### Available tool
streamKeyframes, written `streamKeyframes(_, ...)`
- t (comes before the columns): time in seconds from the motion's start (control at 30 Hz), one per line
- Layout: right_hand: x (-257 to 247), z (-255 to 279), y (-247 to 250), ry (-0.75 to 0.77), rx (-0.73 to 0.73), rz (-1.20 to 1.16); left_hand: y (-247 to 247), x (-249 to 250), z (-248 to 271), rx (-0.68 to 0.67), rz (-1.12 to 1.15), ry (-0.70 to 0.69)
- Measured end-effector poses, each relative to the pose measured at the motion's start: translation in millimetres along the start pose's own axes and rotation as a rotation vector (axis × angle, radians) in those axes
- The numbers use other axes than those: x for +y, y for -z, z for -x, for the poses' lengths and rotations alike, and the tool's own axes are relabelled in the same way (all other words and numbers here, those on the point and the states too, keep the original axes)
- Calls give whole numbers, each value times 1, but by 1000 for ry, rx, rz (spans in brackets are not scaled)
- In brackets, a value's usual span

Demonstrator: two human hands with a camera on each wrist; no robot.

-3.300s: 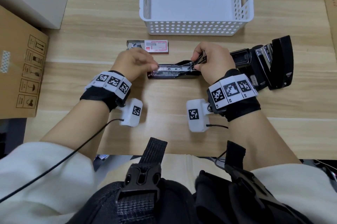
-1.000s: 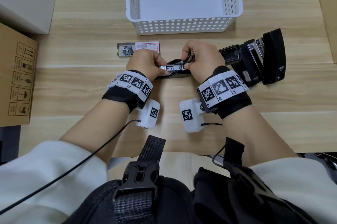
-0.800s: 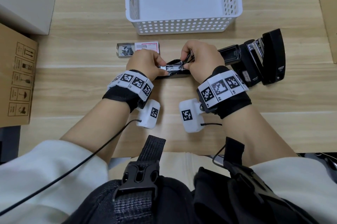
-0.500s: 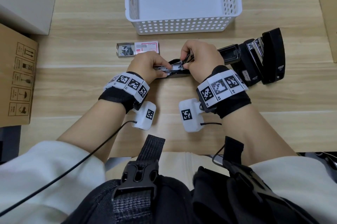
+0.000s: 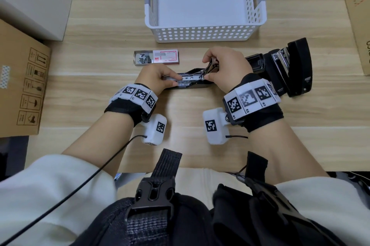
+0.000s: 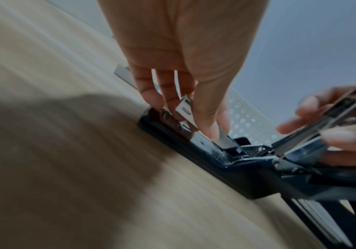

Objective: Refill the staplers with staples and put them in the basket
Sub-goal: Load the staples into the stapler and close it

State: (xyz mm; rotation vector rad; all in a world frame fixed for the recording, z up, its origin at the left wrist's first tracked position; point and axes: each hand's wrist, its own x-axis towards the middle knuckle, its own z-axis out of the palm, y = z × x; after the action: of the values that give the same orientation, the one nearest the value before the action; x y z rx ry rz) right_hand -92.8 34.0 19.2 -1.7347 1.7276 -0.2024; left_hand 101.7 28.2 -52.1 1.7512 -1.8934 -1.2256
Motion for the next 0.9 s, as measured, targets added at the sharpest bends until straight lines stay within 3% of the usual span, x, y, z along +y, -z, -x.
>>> streamKeyframes(0.13,4,18,26,-6,242,-74,-2,-2,0,23,49,20)
streamKeyframes(0.2,13,22,35,-63,310,10,-1,-2,1,19,41,16)
streamKeyframes(0.27,25,23,36,-167,252,127,-1,-2,1,24,40,7)
streamKeyframes(0.37,42,22,30,-211,193,30,-2,-1,2,31,45,2)
streamKeyframes(0.53,40,22,30,-133,283,-135,-2,-2,3,43,60,27)
streamKeyframes(0.7,15,19,24,4,280,-244,-1,-3,3,18,60,30)
streamKeyframes(0.9,-27,4,-6,205,165,-87,4,-11,6,129,257,162)
